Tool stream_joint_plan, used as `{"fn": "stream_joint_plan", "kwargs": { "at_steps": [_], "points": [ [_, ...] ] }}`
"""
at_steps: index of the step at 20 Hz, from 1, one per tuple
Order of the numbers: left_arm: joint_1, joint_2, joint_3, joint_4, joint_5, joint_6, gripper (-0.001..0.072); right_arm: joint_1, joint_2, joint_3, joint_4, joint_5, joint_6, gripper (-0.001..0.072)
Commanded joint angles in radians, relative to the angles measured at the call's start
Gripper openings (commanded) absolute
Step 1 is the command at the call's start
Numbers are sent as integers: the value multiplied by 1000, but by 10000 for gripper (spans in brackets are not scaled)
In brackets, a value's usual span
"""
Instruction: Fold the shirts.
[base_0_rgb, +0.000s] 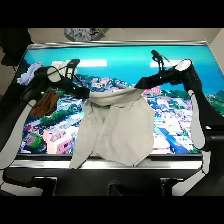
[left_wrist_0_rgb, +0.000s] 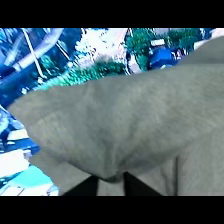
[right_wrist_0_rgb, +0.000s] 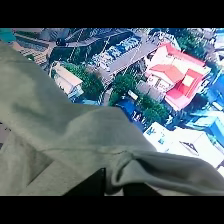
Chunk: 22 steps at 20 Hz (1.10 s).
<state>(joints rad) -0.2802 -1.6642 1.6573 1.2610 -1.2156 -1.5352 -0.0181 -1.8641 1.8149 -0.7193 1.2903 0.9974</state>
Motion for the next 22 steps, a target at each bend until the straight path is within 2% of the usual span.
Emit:
{"fn": "stream_joint_plan", "kwargs": {
  "at_steps": [1, 4, 6, 8, 10, 12, 15, 18, 21, 22],
  "points": [
    [33, -78, 6, -158, -25, -55, 720, -13, -44, 18, 107, 49, -17, 646],
    [159, -37, 65, -128, -224, 98, 720, -116, 68, 59, 36, 278, -70, 646],
    [265, 7, 28, -82, -286, 107, 720, -187, 171, 49, -128, 448, -70, 646],
    [349, 42, -76, -90, -319, 106, 720, -210, 282, -21, -310, 506, -62, 643],
    [385, 75, -249, -91, -306, 121, 612, -208, 410, -208, -385, 457, -67, 643],
    [377, 97, -440, -129, -257, 174, 611, -208, 525, -471, -376, 367, -66, 675],
    [334, 99, -657, -268, -173, 280, 611, -208, 639, -837, -357, 327, -67, 700],
    [295, 97, -739, -332, -92, 322, 611, -208, 734, -1040, -288, 304, -66, 701],
    [278, 96, -739, -345, -38, 324, 606, -208, 791, -1176, -352, 265, -33, 704],
    [278, 96, -739, -360, -14, 321, 519, -208, 791, -1220, -340, 259, -36, 704]
  ]
}}
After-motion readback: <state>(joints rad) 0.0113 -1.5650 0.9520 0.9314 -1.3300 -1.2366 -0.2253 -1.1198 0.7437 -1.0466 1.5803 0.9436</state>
